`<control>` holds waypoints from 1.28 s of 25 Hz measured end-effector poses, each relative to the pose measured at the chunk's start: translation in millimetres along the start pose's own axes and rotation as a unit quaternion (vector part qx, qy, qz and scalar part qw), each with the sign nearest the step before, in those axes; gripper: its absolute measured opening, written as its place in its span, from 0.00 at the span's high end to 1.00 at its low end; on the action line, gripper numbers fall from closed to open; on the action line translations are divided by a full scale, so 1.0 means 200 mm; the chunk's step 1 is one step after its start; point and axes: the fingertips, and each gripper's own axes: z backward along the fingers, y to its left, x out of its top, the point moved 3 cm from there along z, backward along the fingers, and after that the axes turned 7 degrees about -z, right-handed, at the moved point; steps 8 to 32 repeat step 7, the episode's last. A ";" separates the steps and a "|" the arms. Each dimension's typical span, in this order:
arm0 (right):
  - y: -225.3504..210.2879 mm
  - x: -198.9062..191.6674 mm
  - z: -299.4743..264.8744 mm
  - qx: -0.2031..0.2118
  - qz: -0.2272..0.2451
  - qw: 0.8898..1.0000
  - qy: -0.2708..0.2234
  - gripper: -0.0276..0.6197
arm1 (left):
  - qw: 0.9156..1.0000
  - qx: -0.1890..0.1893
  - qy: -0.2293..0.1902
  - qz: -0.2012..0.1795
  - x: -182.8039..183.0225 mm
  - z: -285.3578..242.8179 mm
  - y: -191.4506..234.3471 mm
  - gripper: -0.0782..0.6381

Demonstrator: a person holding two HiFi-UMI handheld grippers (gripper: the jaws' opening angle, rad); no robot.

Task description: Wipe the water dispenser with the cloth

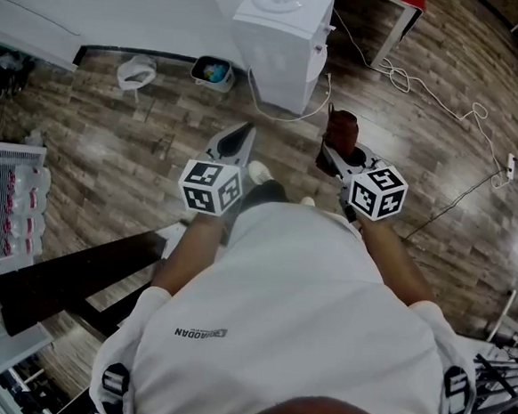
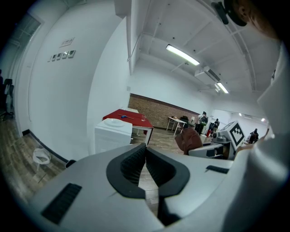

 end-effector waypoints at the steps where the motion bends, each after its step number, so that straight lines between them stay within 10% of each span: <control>1: 0.00 0.00 0.01 -0.001 0.000 1.000 0.001 0.85 | 1.000 0.000 0.000 -0.001 0.00 0.00 0.00 0.89; 32: -0.02 -0.02 0.04 -0.005 0.000 1.000 0.003 0.85 | 1.000 -0.003 0.001 -0.006 0.01 -0.01 -0.04 0.89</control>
